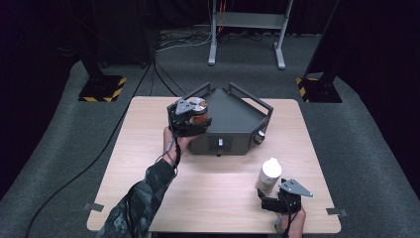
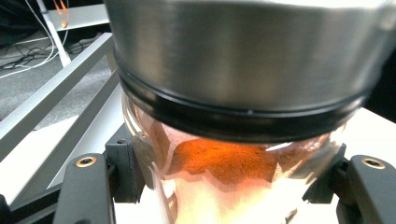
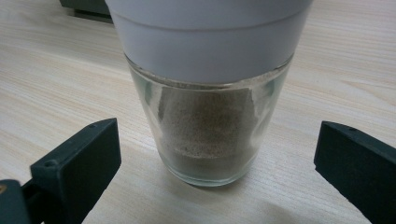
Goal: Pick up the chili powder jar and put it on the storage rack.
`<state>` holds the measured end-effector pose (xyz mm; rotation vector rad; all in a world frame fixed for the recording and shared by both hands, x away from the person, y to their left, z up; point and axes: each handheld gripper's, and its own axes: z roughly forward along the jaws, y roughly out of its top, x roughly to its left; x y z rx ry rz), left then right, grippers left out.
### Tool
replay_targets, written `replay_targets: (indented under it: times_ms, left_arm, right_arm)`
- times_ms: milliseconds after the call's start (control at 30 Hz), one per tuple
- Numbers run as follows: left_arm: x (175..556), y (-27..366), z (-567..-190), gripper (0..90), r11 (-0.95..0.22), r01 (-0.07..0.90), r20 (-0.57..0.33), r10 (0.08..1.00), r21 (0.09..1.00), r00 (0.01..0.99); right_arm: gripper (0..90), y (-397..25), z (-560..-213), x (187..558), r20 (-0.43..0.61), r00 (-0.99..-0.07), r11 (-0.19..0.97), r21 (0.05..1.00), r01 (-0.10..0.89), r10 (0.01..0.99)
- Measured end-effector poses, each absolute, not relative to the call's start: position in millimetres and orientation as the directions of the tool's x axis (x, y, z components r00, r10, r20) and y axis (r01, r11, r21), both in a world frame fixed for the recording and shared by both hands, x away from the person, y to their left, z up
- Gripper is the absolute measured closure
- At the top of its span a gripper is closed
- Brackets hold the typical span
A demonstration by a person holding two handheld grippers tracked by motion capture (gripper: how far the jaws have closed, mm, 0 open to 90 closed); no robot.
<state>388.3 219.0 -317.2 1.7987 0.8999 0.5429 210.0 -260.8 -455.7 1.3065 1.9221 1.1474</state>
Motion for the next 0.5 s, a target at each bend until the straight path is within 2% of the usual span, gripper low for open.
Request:
replay_targets:
  times_ms: [500]
  left_arm:
    - [402.7,210.7,-321.5,31.9,-0.221,0.343,-0.030,0.801,0.913,0.598]
  right_arm:
    - [0.0,-261.5,-456.2,209.5,0.027,-0.384,0.165,0.874,0.458,0.923]
